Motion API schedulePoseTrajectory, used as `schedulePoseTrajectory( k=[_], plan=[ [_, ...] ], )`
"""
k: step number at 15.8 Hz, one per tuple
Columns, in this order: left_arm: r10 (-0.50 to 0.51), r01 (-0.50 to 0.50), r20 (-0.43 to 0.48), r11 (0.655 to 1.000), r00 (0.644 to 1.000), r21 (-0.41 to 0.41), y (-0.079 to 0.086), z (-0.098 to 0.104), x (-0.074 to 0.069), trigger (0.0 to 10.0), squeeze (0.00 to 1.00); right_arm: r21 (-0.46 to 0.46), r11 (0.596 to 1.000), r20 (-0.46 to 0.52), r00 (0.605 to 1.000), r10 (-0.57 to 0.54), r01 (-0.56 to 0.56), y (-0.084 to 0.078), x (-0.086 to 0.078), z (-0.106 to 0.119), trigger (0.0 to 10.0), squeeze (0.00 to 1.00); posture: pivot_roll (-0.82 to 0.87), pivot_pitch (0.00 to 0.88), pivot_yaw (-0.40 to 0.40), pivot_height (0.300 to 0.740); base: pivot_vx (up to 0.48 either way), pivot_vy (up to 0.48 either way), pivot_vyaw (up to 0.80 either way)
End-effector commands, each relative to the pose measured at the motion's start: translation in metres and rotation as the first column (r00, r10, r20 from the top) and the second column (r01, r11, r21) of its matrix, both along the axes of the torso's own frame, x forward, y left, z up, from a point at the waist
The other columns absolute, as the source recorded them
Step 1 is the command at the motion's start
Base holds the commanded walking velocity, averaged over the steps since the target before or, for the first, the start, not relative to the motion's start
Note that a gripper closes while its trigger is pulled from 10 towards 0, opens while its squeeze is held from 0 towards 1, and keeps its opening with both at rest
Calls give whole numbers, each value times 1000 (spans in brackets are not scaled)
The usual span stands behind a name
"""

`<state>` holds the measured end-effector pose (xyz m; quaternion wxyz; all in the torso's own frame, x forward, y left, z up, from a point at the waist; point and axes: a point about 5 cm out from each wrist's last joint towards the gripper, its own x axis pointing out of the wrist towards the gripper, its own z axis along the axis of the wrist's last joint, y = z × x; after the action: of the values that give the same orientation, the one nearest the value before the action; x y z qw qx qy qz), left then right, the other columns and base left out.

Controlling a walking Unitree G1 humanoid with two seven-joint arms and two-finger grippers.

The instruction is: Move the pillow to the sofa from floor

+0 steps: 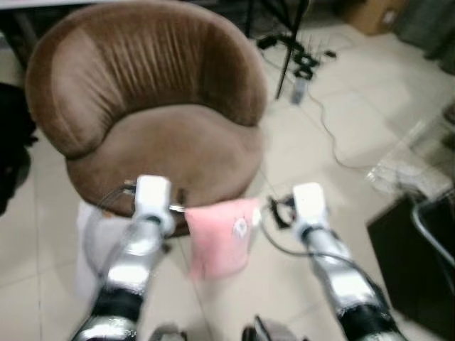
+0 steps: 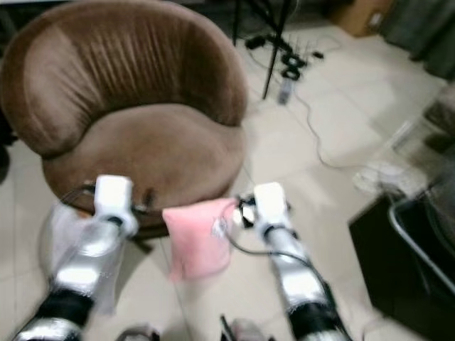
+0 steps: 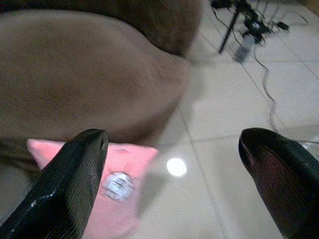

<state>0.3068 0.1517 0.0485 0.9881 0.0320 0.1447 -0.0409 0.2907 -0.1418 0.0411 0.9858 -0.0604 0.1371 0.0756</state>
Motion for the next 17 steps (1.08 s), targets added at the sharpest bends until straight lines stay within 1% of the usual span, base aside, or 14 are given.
schedulePoseTrajectory(
  k=[1, 2, 3, 4, 6, 9, 10, 11, 12, 13, 14, 16, 17],
  plan=[
    [14, -13, -6, 999, 1000, 51, 9, 2, 0, 10000, 1000, 14, 1000, 10, 1000, 11, -11, 5, 3, 4, 10000, 0, -20, 142, -98, 740, 446, 0, 500],
    [14, -13, -15, 998, 1000, 54, 9, 0, 0, 10000, 1000, 16, 1000, 5, 1000, 5, -5, 4, 3, 3, 10000, 0, -22, 143, -98, 740, 398, -266, 500],
    [16, -15, -12, 999, 1000, 40, 9, 0, -1, 10000, 1000, 22, 1000, 1, 1000, 1, -1, 4, 2, 3, 10000, 0, -24, 144, -98, 740, 398, -266, 500],
    [10, -10, -12, 999, 1000, 49, 9, 0, -1, 10000, 1000, 9, 1000, 0, 1000, 20, -20, 6, 2, 2, 10000, 0, -25, 147, -97, 740, 394, -266, 500],
    [12, -11, -23, 998, 1000, 62, 9, -1, -1, 10000, 1000, 4, 1000, -3, 1000, 14, -14, 5, 1, 1, 10000, 0, -25, 149, -96, 740, 394, -272, 500],
    [22, -18, -43, 996, 999, 92, 11, -3, -3, 10000, 1000, 19, 1000, -8, 1000, 5, -4, 5, 0, 1, 10000, 0, -24, 151, -97, 740, 393, -273, 498],
    [26, -20, -56, 993, 998, 113, 13, -6, -4, 10000, 1000, 22, 1000, -12, 1000, -7, 7, 5, 0, 0, 10000, 0, -24, 154, -96, 740, 390, -277, 0],
    [6, 1, -58, 993, 998, 116, 13, -7, -5, 10000, 1000, 40, 999, -3, 1000, 0, 0, 7, 1, 2, 10000, 0, -25, 157, -96, 740, 274, -394, 0],
    [-6, 13, -60, 994, 998, 112, 12, -7, -6, 10000, 1000, 32, 999, 1, 1000, 3, -3, 7, 1, 3, 10000, 0, -25, 157, -96, 740, 274, -394, 0],
    [-17, 22, -54, 994, 998, 110, 11, -6, -7, 10000, 541, 33, 999, 4, 1000, 7, -7, 8, 0, 3, 10000, 0, -25, 160, -95, 740, 0, -442, 0],
    [-8, 13, -57, 994, 998, 104, 11, -6, -7, 10000, 0, 36, 999, -1, 1000, 9, -9, 9, -1, 2, 10000, 0, -24, 161, -95, 740, 0, -454, 0],
    [3, 3, -58, 995, 998, 104, 13, -6, -6, 10000, 0, 36, 999, -8, 1000, 18, -17, 10, -2, 1, 10000, 0, -24, 164, -96, 740, 0, -454, 0],
    [-9, 16, -59, 993, 998, 114, 12, -6, -6, 10000, 0, 35, 999, -10, 1000, 24, -23, 10, -3, 1, 10000, 0, -24, 166, -95, 740, 0, -454, 0]
  ],
)
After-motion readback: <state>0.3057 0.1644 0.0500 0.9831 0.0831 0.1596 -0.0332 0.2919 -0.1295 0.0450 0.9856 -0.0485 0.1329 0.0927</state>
